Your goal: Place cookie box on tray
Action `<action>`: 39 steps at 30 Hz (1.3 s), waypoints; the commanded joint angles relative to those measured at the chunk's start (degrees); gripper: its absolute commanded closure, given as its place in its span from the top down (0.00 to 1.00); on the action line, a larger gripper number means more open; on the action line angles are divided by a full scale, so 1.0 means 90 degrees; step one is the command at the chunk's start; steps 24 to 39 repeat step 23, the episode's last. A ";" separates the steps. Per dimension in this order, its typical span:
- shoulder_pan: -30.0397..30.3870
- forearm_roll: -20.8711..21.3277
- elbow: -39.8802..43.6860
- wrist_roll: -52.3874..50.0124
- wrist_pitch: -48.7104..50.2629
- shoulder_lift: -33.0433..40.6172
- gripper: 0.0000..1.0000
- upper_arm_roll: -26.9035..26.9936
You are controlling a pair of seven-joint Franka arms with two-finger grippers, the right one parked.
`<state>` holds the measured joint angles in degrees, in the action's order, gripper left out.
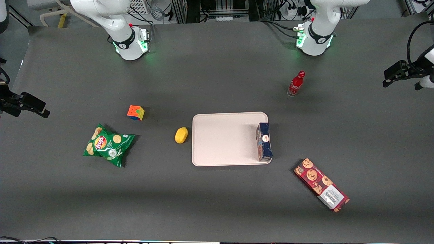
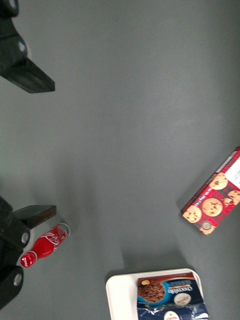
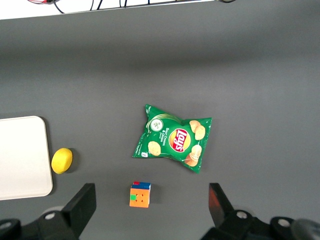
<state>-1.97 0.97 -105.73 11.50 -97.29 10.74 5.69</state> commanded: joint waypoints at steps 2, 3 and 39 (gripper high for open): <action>-0.0084 -0.0001 0.0488 -0.0125 0.0262 -0.0255 1.00 -0.0085; -0.0093 -0.0001 0.0517 -0.0125 0.0331 -0.0255 1.00 -0.0085; -0.0025 0.0077 0.0567 -0.0076 0.0605 -0.0275 1.00 -0.0242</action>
